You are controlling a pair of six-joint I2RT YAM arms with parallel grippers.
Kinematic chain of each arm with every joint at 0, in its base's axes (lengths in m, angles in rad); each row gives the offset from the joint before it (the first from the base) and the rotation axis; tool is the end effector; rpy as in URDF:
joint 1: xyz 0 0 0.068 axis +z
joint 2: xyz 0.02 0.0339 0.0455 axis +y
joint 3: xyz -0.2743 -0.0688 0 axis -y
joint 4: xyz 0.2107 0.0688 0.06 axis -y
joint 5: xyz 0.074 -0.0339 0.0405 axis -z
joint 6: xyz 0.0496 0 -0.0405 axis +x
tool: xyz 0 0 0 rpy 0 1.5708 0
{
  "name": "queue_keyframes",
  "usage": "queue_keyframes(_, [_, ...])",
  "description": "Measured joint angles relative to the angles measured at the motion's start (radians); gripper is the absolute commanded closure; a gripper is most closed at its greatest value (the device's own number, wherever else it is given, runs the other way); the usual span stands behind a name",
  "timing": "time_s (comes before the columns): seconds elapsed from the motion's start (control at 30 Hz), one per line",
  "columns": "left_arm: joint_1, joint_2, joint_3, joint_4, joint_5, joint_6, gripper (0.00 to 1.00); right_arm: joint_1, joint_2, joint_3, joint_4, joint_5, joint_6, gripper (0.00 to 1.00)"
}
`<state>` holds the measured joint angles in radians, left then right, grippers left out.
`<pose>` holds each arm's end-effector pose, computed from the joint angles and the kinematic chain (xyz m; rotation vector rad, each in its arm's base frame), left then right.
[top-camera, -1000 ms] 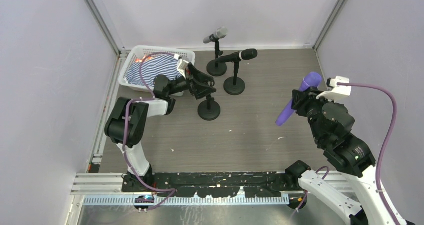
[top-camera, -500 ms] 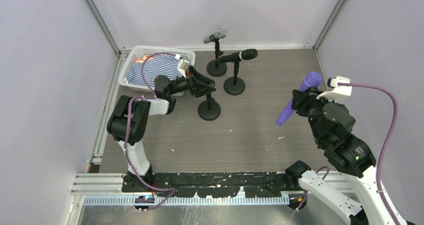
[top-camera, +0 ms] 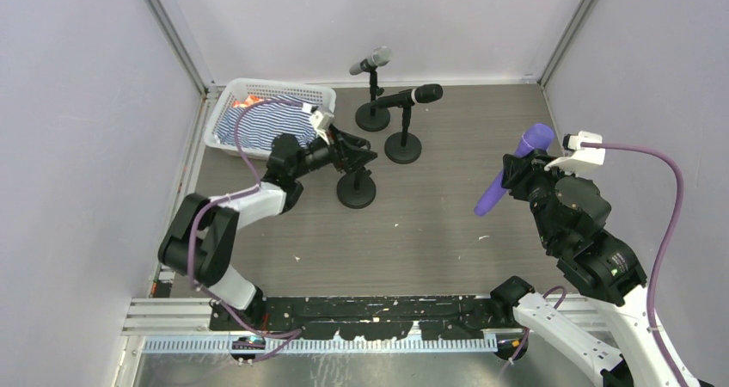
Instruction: Attach the microphones to the stand
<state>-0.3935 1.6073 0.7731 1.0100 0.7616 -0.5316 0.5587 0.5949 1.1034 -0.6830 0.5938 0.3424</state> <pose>0.2863 -0.1559 0.2911 0.5801 1.4669 -1.2679 0.0664 0.0088 0.4022 0.2450 1.6999 0.1497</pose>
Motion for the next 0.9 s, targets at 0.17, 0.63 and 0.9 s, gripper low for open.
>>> queue_keyframes(0.17, [-0.138, -0.130, -0.005, -0.246, -0.288, 0.181, 1.00, 0.000, -0.002, 0.000, 0.000, 0.000, 0.000, 0.96])
queue_keyframes(0.63, [-0.378, -0.173, -0.038, -0.264, -1.146, 0.241, 0.84, 0.000, -0.002, 0.000, 0.000, 0.000, 0.000, 0.96])
queue_keyframes(0.9, [-0.443, -0.172, -0.053, -0.247, -1.371, 0.251, 0.16, 0.000, -0.001, 0.000, 0.000, -0.001, 0.000, 0.96])
